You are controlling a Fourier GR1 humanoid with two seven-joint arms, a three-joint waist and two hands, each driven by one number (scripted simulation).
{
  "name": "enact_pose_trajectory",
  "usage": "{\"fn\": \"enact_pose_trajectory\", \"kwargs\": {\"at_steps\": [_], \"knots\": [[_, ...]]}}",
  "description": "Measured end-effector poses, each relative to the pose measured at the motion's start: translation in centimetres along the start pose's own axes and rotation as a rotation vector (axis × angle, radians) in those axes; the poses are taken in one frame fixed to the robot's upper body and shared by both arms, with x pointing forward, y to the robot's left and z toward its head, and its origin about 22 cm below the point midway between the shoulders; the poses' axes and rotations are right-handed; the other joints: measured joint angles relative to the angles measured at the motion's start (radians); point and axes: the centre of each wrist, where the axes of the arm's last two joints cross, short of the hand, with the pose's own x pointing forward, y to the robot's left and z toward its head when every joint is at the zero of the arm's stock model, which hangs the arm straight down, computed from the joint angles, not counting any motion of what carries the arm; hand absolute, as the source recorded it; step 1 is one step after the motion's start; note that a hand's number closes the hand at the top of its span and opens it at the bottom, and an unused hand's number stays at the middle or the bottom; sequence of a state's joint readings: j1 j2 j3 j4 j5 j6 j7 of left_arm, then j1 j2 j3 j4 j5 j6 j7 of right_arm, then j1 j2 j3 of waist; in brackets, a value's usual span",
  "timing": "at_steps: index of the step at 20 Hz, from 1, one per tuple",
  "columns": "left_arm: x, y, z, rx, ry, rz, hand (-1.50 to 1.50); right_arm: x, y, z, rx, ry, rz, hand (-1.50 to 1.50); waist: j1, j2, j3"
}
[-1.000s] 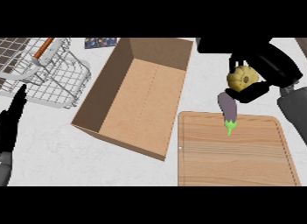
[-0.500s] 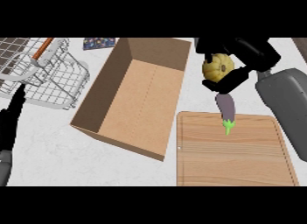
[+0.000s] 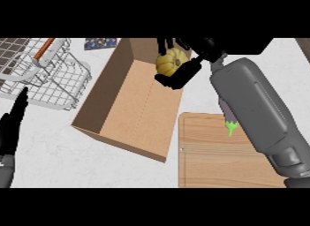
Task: Pick the squash from the cutting board and place it in the cardboard box
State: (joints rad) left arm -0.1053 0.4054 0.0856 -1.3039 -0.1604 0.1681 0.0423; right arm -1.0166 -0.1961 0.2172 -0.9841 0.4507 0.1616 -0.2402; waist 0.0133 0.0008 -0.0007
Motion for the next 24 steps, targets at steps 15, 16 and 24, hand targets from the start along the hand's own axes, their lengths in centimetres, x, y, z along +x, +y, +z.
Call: {"fn": "enact_pose_trajectory", "kwargs": {"at_steps": [15, 16, 24], "knots": [[1.8, -0.8, -1.0, -0.037, -0.038, -0.006, 0.0, 1.6, 7.3, -5.9, 0.049, 0.146, -0.027, 1.5, 0.052, 0.014, -0.001], [2.1, -0.9, -1.1, -0.04, -0.044, -0.006, 0.0, 1.4, 7.5, -5.9, 0.041, 0.168, -0.022, 1.5, 0.058, 0.016, -0.001], [3.3, -1.1, -1.7, -0.069, -0.067, -0.005, 0.0, 0.2, 8.9, -5.5, 0.076, 0.322, -0.112, -1.5, 0.095, 0.024, -0.001]]}}
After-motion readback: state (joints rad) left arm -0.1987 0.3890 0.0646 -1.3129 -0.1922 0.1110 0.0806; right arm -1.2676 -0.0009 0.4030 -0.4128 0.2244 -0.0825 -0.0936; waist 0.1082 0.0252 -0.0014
